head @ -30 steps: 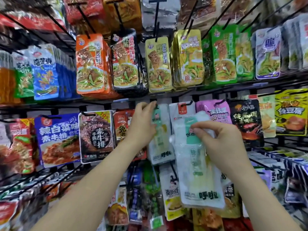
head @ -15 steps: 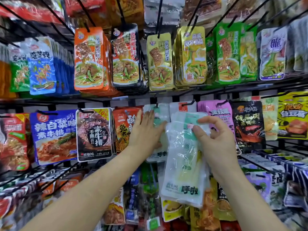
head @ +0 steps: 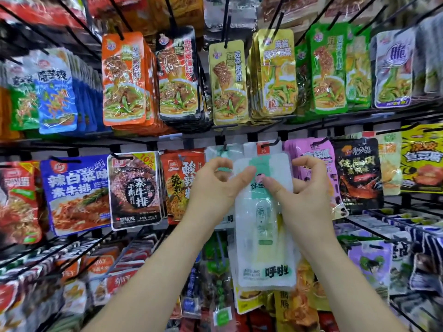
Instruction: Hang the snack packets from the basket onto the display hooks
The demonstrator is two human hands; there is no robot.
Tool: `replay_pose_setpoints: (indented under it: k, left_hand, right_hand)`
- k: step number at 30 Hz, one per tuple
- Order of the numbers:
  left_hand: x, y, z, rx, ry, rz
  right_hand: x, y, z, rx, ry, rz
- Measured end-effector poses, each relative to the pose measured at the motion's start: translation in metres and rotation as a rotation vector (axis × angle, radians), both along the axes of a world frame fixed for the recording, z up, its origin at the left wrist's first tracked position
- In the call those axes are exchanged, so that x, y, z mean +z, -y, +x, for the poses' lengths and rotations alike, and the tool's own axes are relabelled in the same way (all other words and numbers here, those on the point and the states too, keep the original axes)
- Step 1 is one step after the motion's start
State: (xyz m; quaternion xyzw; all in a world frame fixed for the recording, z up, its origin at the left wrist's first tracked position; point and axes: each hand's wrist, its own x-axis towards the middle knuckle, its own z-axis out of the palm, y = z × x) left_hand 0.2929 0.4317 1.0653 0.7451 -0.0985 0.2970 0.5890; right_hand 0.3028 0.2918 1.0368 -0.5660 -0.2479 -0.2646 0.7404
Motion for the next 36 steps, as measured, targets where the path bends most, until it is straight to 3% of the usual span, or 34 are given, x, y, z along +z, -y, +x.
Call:
replay_pose_setpoints:
  k: [4,7,12,16,21,30,36]
  left_hand:
    - [0.004,0.004,0.0,0.022,0.014,-0.156]
    - [0.002,0.001,0.0,0.043,0.028,-0.157]
    - [0.001,-0.004,0.0,0.094,0.099,-0.037]
    - [0.013,-0.018,0.003,0.212,0.298,0.008]
    - [0.024,-0.024,0.014,0.264,0.417,0.123]
    - [0.024,-0.026,0.027,0.296,0.416,0.205]
    - [0.026,-0.036,0.04,0.33,0.243,0.426]
  right_hand:
    - [0.001,-0.003,-0.002,0.023,-0.023,-0.037]
    - [0.0,0.0,0.003,0.076,-0.078,-0.048]
    - [0.0,0.004,0.01,0.075,-0.122,-0.031]
    - [0.001,0.006,0.003,-0.064,-0.035,-0.014]
    - [0.001,0.003,0.0,-0.211,0.1,-0.212]
    - [0.009,0.007,0.008,0.022,-0.237,-0.131]
    - [0.01,0.022,0.009,0.116,-0.334,-0.117]
